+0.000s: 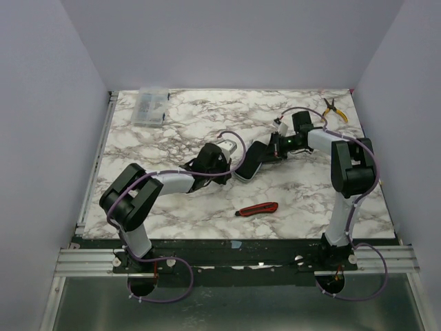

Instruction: Open the umbrella

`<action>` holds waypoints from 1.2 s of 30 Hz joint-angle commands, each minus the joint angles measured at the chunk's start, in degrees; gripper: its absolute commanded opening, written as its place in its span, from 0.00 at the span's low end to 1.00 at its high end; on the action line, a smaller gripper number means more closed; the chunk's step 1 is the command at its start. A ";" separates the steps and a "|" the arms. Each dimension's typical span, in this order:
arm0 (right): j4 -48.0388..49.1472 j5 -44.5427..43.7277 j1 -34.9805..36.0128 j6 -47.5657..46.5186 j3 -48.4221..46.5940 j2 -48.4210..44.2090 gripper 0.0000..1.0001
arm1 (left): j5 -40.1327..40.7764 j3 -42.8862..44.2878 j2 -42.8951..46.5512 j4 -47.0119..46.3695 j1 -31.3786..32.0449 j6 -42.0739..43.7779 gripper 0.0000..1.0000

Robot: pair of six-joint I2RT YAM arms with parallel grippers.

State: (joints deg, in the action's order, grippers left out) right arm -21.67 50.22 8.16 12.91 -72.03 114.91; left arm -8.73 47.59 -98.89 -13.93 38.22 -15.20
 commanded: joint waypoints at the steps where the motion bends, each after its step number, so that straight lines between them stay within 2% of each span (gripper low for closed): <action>1: -10.14 -5.19 0.51 -12.28 -0.40 3.70 0.01 | 2.68 2.09 -0.12 0.13 -0.88 2.16 0.00; 4: -12.93 -4.26 1.33 -17.01 -1.64 4.43 0.01 | 2.22 2.57 -0.47 -0.24 -0.92 2.42 0.00; 15: -16.87 -2.76 4.01 -21.98 -3.88 5.97 0.01 | -0.10 4.98 -2.40 -1.03 -1.10 2.62 0.00; 28: -18.67 -2.09 4.58 -24.39 -3.56 5.08 0.01 | -5.16 17.17 -9.24 5.73 -2.82 0.62 0.00; 33: -18.71 -1.93 4.54 -23.44 -4.37 4.71 0.01 | -4.97 18.54 -9.81 6.16 -3.53 0.83 0.00; 34: -18.70 -2.11 4.58 -22.94 -4.87 4.74 0.02 | -5.42 18.21 -9.38 5.89 -3.81 1.09 0.02; 36: -19.73 -1.59 4.49 -22.07 -6.64 5.29 0.12 | -6.48 17.01 -7.94 4.93 -4.57 1.76 0.18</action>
State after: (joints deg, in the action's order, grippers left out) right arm -37.08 54.81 11.97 -6.46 -77.58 117.71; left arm -13.61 64.01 -108.36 -5.41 35.35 -14.00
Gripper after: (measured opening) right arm 0.060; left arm 0.022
